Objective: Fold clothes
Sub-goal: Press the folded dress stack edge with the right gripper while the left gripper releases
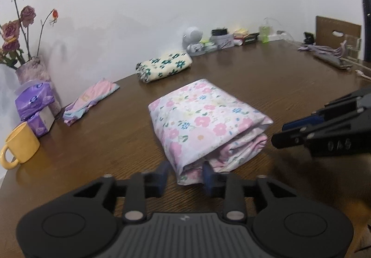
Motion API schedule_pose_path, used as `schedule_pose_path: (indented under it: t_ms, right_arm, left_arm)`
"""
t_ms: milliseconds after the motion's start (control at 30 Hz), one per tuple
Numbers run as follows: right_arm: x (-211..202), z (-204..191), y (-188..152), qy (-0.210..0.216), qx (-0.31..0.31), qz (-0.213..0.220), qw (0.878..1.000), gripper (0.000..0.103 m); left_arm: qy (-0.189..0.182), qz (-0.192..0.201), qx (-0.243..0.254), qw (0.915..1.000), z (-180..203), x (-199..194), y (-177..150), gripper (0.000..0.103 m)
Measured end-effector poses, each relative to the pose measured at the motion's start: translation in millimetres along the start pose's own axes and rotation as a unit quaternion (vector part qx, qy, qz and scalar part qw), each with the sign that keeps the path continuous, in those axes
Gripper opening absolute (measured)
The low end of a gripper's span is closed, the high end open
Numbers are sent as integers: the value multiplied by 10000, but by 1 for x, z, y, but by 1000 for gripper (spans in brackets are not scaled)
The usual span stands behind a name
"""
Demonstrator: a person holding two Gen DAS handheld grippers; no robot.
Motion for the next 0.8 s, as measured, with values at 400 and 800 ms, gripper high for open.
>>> schedule_pose_path:
  t_ms: [400,800]
  right_arm:
    - [-10,-1,24,422,-367,285,9980,24]
    - [-4,6,33,789,-130,349,9962,26]
  left_arm:
    - [343,-435,-365,9978,-10,16,-1,22]
    - [550,-779,-828,9920,-69,53,24,4]
Point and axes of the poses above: each gripper's, at about its wrist camera, not at the fingertips, and x roughly the way its jaws point, z to its right, y to its top, the point moved 4 cm from there along x, roughly the way its jaws point, and after that the axes turned 13 degrees about -x, right-handed, at the moved point
